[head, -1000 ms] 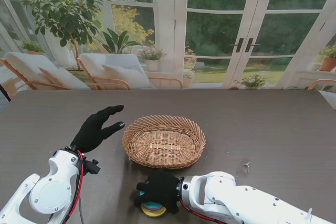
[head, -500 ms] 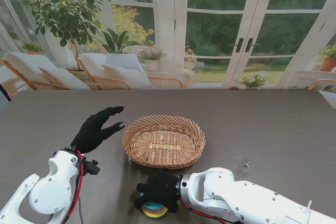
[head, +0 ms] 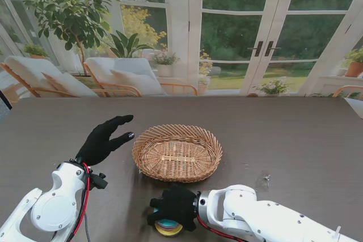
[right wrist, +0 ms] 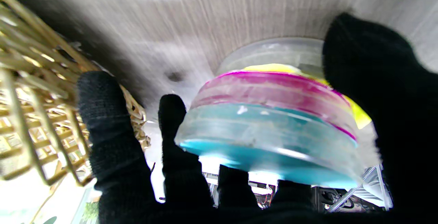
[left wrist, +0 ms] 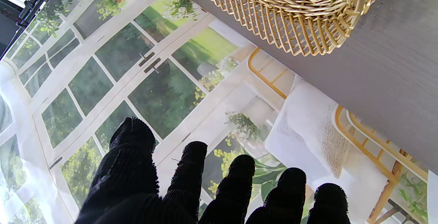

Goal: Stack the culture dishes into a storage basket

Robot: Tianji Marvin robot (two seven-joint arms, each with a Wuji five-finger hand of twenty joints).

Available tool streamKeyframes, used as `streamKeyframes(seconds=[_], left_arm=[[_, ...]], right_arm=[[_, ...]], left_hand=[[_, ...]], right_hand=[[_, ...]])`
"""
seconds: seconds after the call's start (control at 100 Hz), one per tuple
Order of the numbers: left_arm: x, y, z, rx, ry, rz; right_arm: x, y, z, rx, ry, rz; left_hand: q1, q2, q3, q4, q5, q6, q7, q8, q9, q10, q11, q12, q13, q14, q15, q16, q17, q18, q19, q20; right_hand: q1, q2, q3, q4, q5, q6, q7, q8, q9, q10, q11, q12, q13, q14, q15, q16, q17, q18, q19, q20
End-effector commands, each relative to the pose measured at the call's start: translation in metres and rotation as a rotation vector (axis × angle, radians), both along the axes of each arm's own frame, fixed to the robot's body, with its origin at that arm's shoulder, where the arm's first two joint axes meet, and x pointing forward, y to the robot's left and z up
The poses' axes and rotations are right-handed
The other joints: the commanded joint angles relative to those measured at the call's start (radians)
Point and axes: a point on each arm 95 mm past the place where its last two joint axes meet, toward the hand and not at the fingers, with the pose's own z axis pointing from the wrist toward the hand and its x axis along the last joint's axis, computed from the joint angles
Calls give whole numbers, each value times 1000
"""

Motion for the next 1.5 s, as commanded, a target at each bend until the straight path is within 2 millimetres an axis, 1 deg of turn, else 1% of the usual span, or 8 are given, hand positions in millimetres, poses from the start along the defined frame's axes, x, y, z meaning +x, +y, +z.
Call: streamKeyframes(seconds=[0.0,0.15,0.26,0.49,0.61,0.69,1.04,1.49], left_arm=[[-1,-2,-1,3,15,-13],[-2,-2,-1,2,17,-11],[-2,-1,-1,2,18,-10],[-3,0,-1,8,18,-4],[-3,0,-1,7,18,-3],[-3,0,-1,8,18,-3],[-3,1,-1,9,19,-1],[-4,3,-1,9,14,7]], right_arm=[[-4,-5,-9,-21,20,1],[-5,-6,-13,-2,39,-14],[-5,-7,-14,6,37,-17],[-7,-8,-14,9,14,-9],[-7,-8,-13,1,3,-5],[-8,-7,-13,1,-3,2],[-8,-8,-15,15,16,-11],[-8,-9,-17,39,10,-11]], left_hand=[[19,42,-17,24,15,-25,0,2,-13,-2,-1,6,11,0,9,12,-10,1,-11,11],[19,42,-17,24,15,-26,0,2,-13,-1,-1,6,9,2,8,12,-10,1,-12,11],[19,43,-17,24,13,-24,0,2,-13,0,-1,6,9,2,8,12,-10,1,-11,11],[21,42,-16,24,18,-26,2,3,-14,0,-1,6,10,4,8,13,-9,2,-11,12],[21,43,-16,24,20,-28,2,3,-13,2,0,6,10,3,8,13,-9,2,-11,11],[21,43,-17,24,21,-30,3,3,-13,-2,-1,6,10,2,8,13,-9,2,-11,11],[23,43,-17,24,26,-32,5,4,-12,1,0,6,11,3,8,13,-6,5,-10,12],[24,43,-16,24,26,-33,5,4,-13,-1,-1,6,12,4,9,14,0,8,-6,15]], right_hand=[[21,-84,89,12,31,0,39,5,45,10,13,3,77,-17,10,4,-139,60,48,-5],[60,-85,105,20,104,3,127,11,139,1,32,6,136,-19,20,7,-88,72,76,-13],[59,-99,119,21,127,25,168,0,158,-7,40,13,156,-28,28,13,-75,71,87,-24],[46,-106,124,16,128,42,191,-33,187,-22,20,3,152,-22,12,11,-80,75,88,-37],[28,-107,109,8,129,34,143,-90,199,-18,-18,-23,145,-14,-7,6,-91,87,83,-47],[36,-108,108,8,153,33,139,-100,208,-15,-20,-27,153,-14,-5,7,-85,82,88,-46],[63,-121,134,13,284,111,245,-82,329,-21,9,-12,240,-31,26,24,-16,77,131,-50],[76,-136,159,16,376,146,276,-94,421,-38,23,6,315,-51,51,43,33,71,169,-59]])
